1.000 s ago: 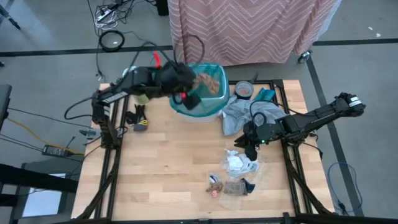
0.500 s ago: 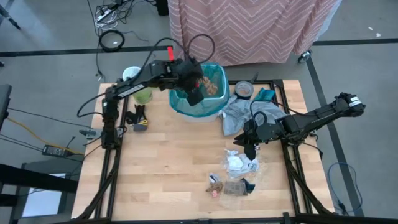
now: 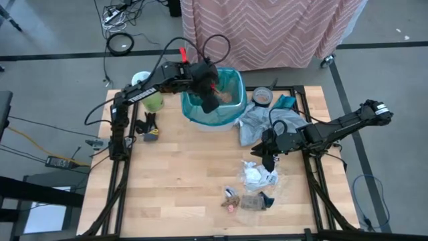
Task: Place trash/remove bag and relplace
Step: Put the white paper into the trash bin
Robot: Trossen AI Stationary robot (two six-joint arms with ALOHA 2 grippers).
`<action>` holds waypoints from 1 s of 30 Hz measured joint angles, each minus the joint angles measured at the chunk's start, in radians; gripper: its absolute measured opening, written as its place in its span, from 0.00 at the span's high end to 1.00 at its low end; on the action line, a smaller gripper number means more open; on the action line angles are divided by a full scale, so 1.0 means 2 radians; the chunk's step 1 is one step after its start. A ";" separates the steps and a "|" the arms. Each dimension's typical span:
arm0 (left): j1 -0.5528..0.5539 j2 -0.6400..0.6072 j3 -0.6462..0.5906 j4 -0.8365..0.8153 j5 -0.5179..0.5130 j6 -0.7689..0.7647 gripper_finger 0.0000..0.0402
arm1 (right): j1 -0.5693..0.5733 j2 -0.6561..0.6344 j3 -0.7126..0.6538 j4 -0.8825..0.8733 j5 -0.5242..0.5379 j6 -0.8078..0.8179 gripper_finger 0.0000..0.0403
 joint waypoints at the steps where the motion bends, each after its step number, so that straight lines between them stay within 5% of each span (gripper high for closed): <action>1: 0.000 0.001 0.000 0.000 0.003 0.001 0.77 | 0.000 0.000 0.000 0.000 0.000 0.000 0.77; 7: 0.000 -0.007 0.000 0.008 0.026 -0.002 0.66 | 0.000 0.000 0.000 0.010 0.000 0.001 0.76; 14: -0.022 -0.067 0.000 0.048 0.056 -0.019 0.65 | 0.004 0.000 0.000 0.031 -0.009 0.030 0.77; 23: -0.120 -0.102 -0.001 0.042 0.045 -0.030 0.66 | 0.026 0.000 0.000 0.016 -0.017 0.040 0.77; 30: -0.196 -0.101 -0.091 0.074 0.008 -0.040 0.66 | 0.037 0.000 0.000 0.006 -0.017 0.044 0.77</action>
